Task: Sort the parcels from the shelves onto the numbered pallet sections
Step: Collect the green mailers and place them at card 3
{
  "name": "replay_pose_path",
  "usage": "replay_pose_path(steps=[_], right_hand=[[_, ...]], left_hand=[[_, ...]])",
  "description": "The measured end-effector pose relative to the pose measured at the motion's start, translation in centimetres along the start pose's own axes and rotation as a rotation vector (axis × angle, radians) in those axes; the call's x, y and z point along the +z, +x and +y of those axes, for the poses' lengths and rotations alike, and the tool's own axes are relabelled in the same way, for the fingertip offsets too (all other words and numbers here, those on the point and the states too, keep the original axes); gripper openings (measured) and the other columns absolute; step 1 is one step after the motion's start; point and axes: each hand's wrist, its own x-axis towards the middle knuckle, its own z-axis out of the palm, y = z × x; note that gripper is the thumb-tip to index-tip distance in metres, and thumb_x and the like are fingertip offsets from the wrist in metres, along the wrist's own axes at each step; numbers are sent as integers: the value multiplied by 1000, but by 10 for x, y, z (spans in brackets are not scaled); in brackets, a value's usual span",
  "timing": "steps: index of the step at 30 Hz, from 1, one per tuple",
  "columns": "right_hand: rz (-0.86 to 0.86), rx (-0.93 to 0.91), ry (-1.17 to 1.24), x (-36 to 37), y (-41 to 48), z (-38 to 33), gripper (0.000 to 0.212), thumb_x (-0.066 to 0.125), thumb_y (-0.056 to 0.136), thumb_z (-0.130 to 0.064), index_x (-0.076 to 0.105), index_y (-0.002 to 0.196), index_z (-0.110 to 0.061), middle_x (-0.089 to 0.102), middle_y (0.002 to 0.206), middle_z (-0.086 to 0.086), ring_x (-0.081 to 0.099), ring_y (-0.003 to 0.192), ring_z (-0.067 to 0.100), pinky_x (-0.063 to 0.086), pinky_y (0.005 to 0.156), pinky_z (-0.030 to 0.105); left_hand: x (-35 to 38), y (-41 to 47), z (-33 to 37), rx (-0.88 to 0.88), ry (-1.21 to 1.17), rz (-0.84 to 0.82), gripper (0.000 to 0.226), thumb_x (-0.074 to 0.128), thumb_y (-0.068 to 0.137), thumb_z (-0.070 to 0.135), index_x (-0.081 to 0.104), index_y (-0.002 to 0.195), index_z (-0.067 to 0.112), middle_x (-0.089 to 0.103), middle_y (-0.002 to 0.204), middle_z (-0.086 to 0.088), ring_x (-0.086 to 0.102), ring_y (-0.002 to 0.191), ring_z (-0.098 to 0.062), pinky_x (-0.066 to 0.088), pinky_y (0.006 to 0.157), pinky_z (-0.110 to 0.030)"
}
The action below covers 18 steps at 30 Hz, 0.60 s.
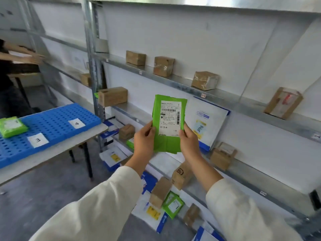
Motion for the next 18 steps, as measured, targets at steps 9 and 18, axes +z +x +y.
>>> replay_pose_path(steps=[9,18], right_hand=[[-359,-21,-24,163,-42,-29,30,48,99,-21,59,126,-28,68,118,-1,63,98,14,53,88,37],[-702,-3,85,312,-61,-52,24,57,92,-15,64,115,-20,69,110,-1,63,101,17,52,87,34]], left_hand=[[-167,-7,-24,-18,-5,358,32,55,97,16,62,127,17,67,97,19,59,81,10,46,66,-4],[-290,6,-46,-73,63,693,32,57,95,18,63,126,22,70,107,13,64,95,-2,48,79,-15]])
